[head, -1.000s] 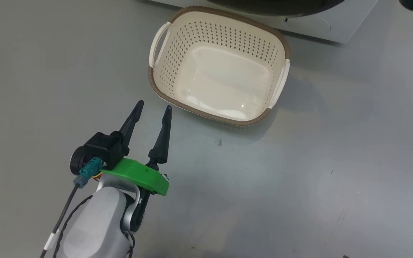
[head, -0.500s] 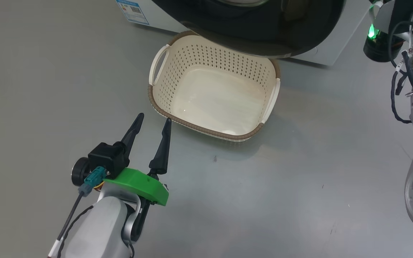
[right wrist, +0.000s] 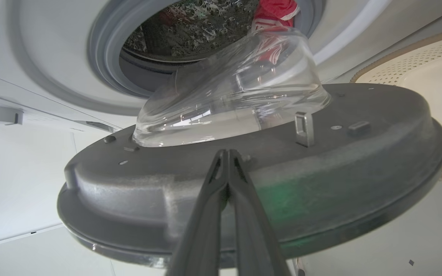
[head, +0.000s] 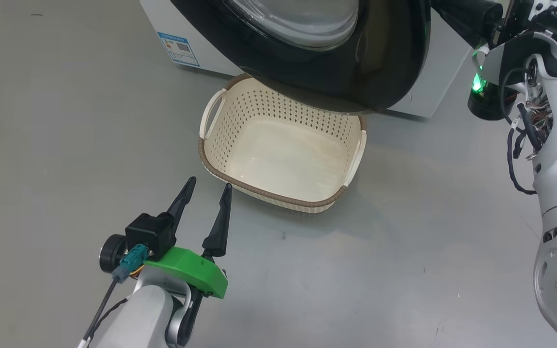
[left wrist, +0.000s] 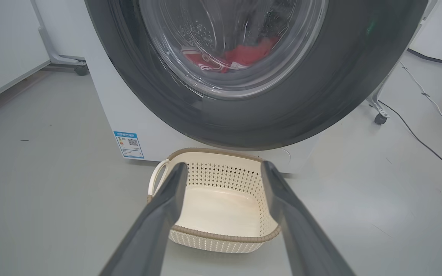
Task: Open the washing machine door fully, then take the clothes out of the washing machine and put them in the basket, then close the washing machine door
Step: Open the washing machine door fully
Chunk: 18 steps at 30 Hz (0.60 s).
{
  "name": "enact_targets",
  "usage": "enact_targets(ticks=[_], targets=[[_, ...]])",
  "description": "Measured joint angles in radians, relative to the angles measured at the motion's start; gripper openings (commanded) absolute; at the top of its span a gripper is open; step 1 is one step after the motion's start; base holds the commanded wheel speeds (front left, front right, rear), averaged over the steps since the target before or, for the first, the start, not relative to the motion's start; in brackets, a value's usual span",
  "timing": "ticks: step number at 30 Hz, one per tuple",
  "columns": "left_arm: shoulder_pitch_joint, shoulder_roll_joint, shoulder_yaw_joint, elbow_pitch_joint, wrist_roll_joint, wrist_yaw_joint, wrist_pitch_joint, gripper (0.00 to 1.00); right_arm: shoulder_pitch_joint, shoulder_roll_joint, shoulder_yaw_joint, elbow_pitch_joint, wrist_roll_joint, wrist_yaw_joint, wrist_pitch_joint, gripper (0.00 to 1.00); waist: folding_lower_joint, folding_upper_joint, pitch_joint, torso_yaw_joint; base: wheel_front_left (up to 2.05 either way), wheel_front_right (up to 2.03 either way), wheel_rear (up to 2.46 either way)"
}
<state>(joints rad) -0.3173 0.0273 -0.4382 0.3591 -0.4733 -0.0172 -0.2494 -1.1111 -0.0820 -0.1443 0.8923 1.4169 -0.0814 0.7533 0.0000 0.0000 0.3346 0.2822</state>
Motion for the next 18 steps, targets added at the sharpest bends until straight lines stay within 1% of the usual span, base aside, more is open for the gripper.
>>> enact_targets(ticks=[11, 18], targets=[[0.015, 0.0, -0.002, -0.005, 0.001, 0.0, 0.0, 1.0, 0.018, 0.005, 0.031, 0.001, 0.032, 0.0, 0.041, 0.0, 0.0, 0.0, -0.028, -0.01, 0.0, 0.0, 0.0], [0.017, 0.001, -0.01, -0.008, 0.002, 0.0, 0.0, 1.0, 0.035, 0.004, 0.078, 0.002, 0.111, -0.001, 0.089, 0.0, 0.0, 0.0, -0.033, -0.008, 0.0, 0.0, 0.0]])
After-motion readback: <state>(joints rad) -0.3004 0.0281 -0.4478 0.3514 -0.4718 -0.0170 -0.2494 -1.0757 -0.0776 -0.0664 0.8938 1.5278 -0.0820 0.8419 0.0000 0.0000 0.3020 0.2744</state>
